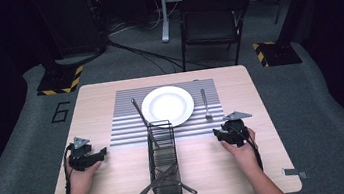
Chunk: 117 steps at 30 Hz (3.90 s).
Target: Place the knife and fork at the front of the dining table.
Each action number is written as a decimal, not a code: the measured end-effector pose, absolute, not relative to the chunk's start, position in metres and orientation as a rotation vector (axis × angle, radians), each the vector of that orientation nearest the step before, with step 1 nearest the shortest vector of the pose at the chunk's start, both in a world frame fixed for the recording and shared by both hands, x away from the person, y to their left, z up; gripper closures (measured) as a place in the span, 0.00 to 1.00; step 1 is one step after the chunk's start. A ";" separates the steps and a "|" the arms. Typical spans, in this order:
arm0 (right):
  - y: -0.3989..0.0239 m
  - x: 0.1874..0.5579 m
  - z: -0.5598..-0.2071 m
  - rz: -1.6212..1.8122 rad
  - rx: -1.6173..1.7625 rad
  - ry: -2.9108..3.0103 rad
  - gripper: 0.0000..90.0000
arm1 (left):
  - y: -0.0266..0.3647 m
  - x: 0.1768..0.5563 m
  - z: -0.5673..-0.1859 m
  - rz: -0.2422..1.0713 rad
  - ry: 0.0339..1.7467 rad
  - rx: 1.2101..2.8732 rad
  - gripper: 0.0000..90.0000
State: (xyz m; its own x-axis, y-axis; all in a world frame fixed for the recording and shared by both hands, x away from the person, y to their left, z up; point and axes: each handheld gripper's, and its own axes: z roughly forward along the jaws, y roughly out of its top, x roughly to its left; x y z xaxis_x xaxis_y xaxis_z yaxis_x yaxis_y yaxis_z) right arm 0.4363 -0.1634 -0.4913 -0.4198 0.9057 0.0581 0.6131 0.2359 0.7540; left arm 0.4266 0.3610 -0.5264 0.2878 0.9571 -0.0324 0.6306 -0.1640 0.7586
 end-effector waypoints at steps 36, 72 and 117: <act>-0.166 0.425 -0.493 1.015 1.420 2.111 0.59 | 0.308 0.407 -0.477 0.465 1.227 1.969 0.51; -0.170 0.424 -0.492 1.004 1.440 2.097 0.59 | 0.250 0.420 -0.381 0.384 1.011 2.000 0.54; -0.176 0.426 -0.494 1.013 1.467 2.091 0.59 | 0.202 0.441 -0.399 0.318 0.970 1.974 0.76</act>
State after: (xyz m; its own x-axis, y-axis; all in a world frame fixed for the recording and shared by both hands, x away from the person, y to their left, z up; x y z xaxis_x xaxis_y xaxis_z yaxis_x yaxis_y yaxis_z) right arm 0.4257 -0.1763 -0.4936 -0.3755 0.9228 0.0867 0.6400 0.1905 0.7444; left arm 0.4408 0.2022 -0.3991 0.6609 0.7367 -0.1431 0.5091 -0.3000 0.8067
